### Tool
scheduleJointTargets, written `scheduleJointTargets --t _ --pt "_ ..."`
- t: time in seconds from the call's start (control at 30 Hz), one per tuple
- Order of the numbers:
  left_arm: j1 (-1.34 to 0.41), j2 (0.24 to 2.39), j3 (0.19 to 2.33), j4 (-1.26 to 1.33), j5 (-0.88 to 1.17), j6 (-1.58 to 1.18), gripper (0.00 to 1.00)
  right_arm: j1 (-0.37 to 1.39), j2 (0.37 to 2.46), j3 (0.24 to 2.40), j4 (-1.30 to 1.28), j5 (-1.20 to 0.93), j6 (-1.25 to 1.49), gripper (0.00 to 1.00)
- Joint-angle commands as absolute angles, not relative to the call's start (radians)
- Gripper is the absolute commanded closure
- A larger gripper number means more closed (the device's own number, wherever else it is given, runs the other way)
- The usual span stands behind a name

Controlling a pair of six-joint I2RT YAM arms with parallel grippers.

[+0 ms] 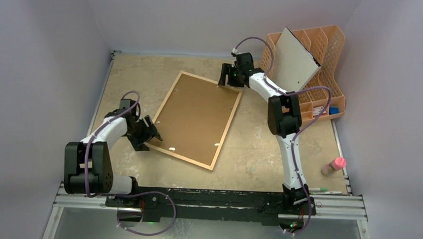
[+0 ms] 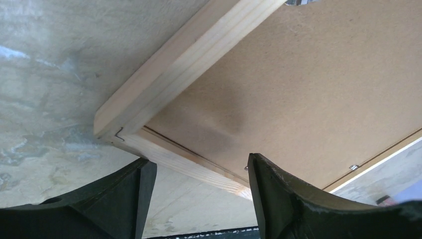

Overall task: Put the photo into the frame
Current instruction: Adjust the photo frame at the center of the board.

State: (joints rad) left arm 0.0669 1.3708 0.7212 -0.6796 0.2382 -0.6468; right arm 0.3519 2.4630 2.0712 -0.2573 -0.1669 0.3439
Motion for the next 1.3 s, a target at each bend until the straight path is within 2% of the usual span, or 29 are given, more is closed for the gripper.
scheduleJointTargets --t 0.0,0.3,0.6,0.83,0.97,1.1,1.17,1.27 --pt "0.062 1.384 0.736 -0.523 0.307 -0.7 0.31 0.351 2.373 1.95 -0.356 -0.222 0.34 0.26" --pt "0.064 1.549 0.859 -0.357 0.359 -0.701 0.34 0.351 2.17 1.637 -0.427 -0.154 0.393 0.32" --pt "0.066 1.737 0.975 -0.195 0.493 -0.697 0.47 0.354 2.001 1.423 -0.439 -0.047 0.49 0.34" --pt "0.089 1.861 1.11 -0.181 0.522 -0.693 0.48 0.354 1.941 1.476 -0.491 0.131 0.567 0.28" --pt "0.107 1.884 1.168 -0.24 0.448 -0.652 0.42 0.379 1.919 1.519 -0.49 0.196 0.554 0.23" --pt "0.123 1.881 1.183 -0.272 0.423 -0.643 0.42 0.412 1.937 1.549 -0.384 0.046 0.506 0.24" --pt "0.123 1.859 1.162 -0.269 0.419 -0.644 0.46 0.451 1.967 1.585 -0.338 -0.055 0.497 0.26" --pt "0.124 1.815 1.12 -0.262 0.401 -0.634 0.53 0.528 2.027 1.673 -0.326 -0.085 0.505 0.27"
